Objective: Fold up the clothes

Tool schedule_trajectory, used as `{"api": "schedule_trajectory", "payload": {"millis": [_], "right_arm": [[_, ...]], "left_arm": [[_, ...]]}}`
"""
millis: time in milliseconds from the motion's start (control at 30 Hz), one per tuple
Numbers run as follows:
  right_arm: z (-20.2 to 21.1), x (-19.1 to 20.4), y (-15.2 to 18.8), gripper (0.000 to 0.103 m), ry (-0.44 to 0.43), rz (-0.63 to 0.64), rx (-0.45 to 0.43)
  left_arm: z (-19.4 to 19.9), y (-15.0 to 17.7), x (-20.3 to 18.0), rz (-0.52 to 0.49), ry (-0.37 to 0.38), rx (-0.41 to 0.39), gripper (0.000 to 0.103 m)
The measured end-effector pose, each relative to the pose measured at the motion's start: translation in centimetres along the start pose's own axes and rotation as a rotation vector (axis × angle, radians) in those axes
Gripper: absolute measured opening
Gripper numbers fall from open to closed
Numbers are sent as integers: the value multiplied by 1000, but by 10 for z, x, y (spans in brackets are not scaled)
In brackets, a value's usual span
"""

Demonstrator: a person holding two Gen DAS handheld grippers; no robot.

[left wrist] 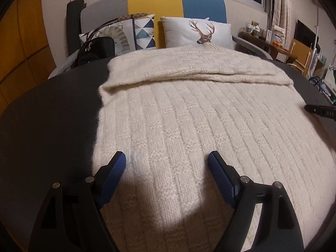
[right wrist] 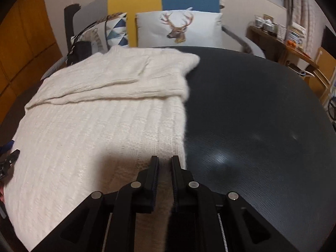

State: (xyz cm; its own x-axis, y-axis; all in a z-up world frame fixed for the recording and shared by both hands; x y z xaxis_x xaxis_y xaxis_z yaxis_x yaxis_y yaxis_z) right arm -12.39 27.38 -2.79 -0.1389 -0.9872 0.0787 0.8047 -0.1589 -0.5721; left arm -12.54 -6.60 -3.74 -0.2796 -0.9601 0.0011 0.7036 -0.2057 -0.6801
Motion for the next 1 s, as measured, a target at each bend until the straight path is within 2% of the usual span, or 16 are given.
{"api": "schedule_trajectory", "payload": {"millis": [67,133,200,267,367,400,467,633,733,767,833,967,1000], "right_arm": [[6,-6,1,10,-3,-37,14],[25,1,1,16,14,-26,-16],[43,21,9,16,-37,31,-42],[53,48,24,16,-79,122,-21],[39,73,51,16,20,273,56],[34,74,52,16,34,282,44],[27,70,48,17,36,261,6],[13,60,34,17,11,197,-8],[34,67,33,18,-59,144,-5],[42,70,33,19,-84,124,-5],[57,95,48,19,-163,164,3],[56,143,96,19,-194,300,69],[55,148,108,20,-188,320,82]], "left_arm": [[1,0,-1,-3,-2,-1,84],[1,0,-1,-6,-3,-3,84],[2,1,-2,-6,-4,-2,84],[1,0,-1,-7,-5,0,84],[-1,-1,-1,-4,2,10,86],[-4,-3,-1,-5,3,16,87],[-8,-7,-1,-8,4,29,89],[-24,-26,-2,-8,11,75,91],[-16,-38,-4,-5,26,93,89],[-7,-37,-11,-22,64,77,89],[7,-31,-26,-74,123,62,89],[17,11,-62,-281,123,106,89],[25,19,-64,-295,122,81,89]]}}
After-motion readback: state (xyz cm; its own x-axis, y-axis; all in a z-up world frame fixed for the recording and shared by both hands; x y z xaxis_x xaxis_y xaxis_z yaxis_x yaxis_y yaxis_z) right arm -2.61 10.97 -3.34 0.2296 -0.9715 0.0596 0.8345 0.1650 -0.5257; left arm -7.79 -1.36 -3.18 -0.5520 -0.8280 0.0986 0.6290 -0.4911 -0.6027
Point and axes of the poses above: each gripper's, at about its wrist camera, not at the fingertips, and z roughly against the way its jaws point, x to its left, y to its underside, the point moved 4 cm from there along -z, roughly the way its jaws point, and after that the axes turned 3 degrees about y, right-handed, at the moved point
